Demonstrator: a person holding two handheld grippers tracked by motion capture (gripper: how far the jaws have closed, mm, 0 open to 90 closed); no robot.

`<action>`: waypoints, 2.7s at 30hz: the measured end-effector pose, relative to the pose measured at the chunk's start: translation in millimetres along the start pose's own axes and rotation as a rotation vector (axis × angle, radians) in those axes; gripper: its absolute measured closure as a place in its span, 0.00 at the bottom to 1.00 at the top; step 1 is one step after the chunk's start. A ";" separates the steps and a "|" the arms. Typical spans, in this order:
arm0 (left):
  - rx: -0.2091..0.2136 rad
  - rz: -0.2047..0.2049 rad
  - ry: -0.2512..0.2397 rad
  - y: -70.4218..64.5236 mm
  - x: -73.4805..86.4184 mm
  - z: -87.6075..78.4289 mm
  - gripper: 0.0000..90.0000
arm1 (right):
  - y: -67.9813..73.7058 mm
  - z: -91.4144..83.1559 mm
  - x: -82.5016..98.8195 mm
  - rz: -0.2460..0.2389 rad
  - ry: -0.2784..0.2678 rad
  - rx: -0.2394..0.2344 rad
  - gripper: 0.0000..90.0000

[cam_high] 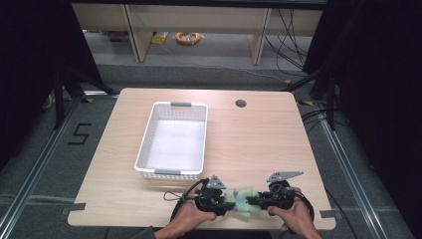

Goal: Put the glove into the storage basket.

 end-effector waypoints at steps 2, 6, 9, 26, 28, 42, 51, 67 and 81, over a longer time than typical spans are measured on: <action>0.005 -0.008 -0.008 0.1 -1.0 -0.7 0.78 | 2.0 -0.8 -1.0 0.021 0.002 -0.013 0.81; 0.008 -0.004 -0.005 0.4 -3.2 -2.1 0.78 | -0.6 -1.7 -2.3 0.006 -0.012 -0.021 0.80; 0.013 0.003 -0.015 -0.5 -5.4 -4.0 0.78 | 0.5 -4.6 -3.7 0.008 -0.018 -0.011 0.80; 0.003 0.024 -0.095 -1.2 -43.8 -60.3 0.78 | 21.4 -31.8 -50.5 -0.031 -0.100 -0.047 0.80; -0.017 0.041 -0.101 1.6 -49.4 -69.2 0.78 | 22.4 -34.3 -61.0 -0.058 -0.106 -0.039 0.80; -0.080 -0.007 -0.131 33.1 -61.3 -120.3 0.77 | 39.3 -18.1 -133.7 -0.106 -0.059 -0.090 0.80; -0.114 -0.056 -0.125 65.4 -60.7 -144.4 0.77 | 49.5 5.6 -173.2 -0.140 -0.030 -0.104 0.80; -0.162 -0.132 -0.135 115.9 -60.1 -165.9 0.77 | 59.5 49.1 -228.8 -0.130 0.034 -0.095 0.80; -0.207 -0.195 -0.040 162.7 -51.3 -156.2 0.77 | 49.4 100.9 -246.4 -0.077 0.091 -0.046 0.80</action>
Point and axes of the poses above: each handheld gripper's, and its own axes: z roughly forward along the jaws, x roughly out of its underside, y roughly to its left, the point moved 1 cm from there along z, roughly forward along the jaws
